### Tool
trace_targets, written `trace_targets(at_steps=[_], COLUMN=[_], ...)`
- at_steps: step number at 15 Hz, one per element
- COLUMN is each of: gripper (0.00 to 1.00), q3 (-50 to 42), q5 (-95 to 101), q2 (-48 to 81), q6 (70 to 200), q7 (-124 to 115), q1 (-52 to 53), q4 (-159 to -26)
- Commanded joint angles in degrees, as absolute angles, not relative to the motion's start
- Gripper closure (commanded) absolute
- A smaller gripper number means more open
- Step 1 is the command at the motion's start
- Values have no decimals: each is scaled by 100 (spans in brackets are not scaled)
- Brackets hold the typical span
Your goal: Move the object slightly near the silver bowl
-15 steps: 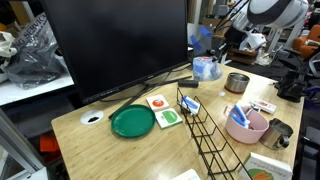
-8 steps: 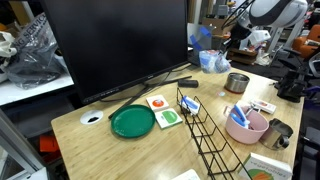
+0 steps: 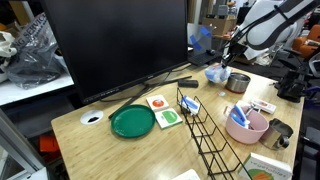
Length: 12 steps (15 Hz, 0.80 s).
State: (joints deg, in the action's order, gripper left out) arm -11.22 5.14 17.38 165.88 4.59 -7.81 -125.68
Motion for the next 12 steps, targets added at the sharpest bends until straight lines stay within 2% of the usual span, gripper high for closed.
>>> trace_targets(at_steps=[1,3,4,6,12], gripper=[100,100,92,66,24], q3=[-1317,-1044,-959,-826,-464], q5=[853,596,529,437,-22], q2=[1790,1696,1663,1619,1347], q6=[16572,16415,16378,16321,16056], q7=[170,356,392,424,774], q1=[-639,-778,-798,-809,-958], q4=[-12562,-12692,-12745,-12814,-12976])
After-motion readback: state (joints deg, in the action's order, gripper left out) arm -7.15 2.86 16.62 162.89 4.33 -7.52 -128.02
